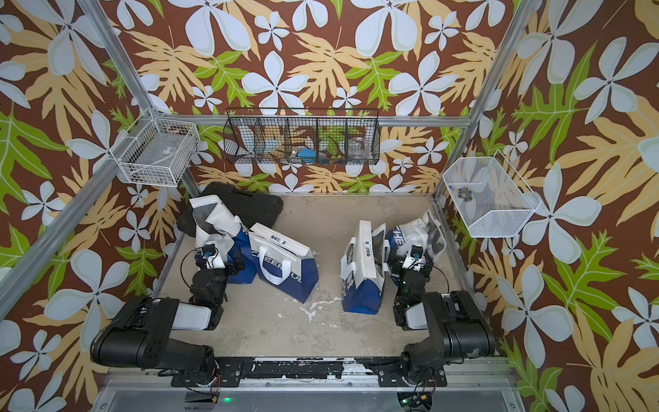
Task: Open the takeout bag
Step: Reset both arms
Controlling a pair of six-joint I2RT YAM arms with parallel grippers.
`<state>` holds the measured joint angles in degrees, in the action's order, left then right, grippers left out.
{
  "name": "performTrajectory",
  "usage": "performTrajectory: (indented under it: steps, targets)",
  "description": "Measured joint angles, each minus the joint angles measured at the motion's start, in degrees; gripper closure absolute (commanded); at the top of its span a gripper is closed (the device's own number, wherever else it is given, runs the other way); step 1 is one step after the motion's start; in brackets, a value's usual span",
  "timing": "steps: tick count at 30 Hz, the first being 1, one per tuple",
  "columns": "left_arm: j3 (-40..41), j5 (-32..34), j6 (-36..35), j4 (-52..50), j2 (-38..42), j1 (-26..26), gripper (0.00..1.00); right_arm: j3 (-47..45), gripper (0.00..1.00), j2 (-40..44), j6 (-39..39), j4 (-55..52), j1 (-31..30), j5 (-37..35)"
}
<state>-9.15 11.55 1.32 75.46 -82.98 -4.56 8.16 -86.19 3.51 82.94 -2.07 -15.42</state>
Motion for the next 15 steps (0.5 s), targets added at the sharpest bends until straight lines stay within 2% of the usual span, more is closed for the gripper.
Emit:
performTrajectory:
  steps: [15]
  targets:
    - [0.0, 0.0, 0.0, 0.0, 0.0, 0.0, 0.0, 1.5, 0.0, -0.5, -1.7, -1.7, -0.8, 1.5]
